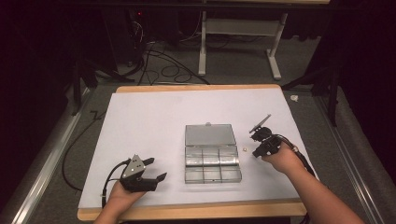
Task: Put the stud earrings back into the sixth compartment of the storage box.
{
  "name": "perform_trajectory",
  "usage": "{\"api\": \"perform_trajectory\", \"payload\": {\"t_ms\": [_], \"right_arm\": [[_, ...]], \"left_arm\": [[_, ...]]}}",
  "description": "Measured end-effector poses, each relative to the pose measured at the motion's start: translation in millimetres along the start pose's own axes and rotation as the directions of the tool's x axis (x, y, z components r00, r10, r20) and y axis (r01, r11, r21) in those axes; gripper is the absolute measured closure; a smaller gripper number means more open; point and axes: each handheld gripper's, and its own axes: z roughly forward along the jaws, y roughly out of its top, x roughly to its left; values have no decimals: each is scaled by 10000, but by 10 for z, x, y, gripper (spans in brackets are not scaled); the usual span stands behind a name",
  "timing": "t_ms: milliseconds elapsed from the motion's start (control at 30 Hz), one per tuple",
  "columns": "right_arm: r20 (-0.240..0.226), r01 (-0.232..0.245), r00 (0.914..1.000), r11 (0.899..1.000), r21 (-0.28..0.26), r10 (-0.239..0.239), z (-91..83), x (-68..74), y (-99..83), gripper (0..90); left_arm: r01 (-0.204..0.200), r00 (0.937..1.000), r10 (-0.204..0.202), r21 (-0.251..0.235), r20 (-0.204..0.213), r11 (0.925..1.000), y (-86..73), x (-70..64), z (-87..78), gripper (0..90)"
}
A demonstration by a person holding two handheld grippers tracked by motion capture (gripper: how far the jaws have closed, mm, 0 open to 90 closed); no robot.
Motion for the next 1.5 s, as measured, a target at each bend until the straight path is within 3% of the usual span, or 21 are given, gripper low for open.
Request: {"api": "perform_trajectory", "payload": {"t_ms": [433,733,1200,1267,1500], "right_arm": [[-463,348,9983,9994,-66,-351,-162,52,-53,871],[-437,667,9968,9978,58,-663,-260,106,-81,872],[-645,696,9955,9975,116,-687,-375,280,-132,872],[-714,984,9926,9951,-66,-986,-419,304,-116,872],[-874,1184,9891,9929,-56,-1185,-480,392,-93,873]], "left_arm": [[43,10000,-43,-74,5,10000,-3,2,-3,244],[-14,10000,14,-60,7,10000,-3,0,-3,244],[28,10000,-28,-92,29,10000,-3,3,-4,244],[5,10000,-5,-58,32,10000,-2,3,-4,244],[-32,10000,32,-43,22,10000,-1,0,-1,243]]}}
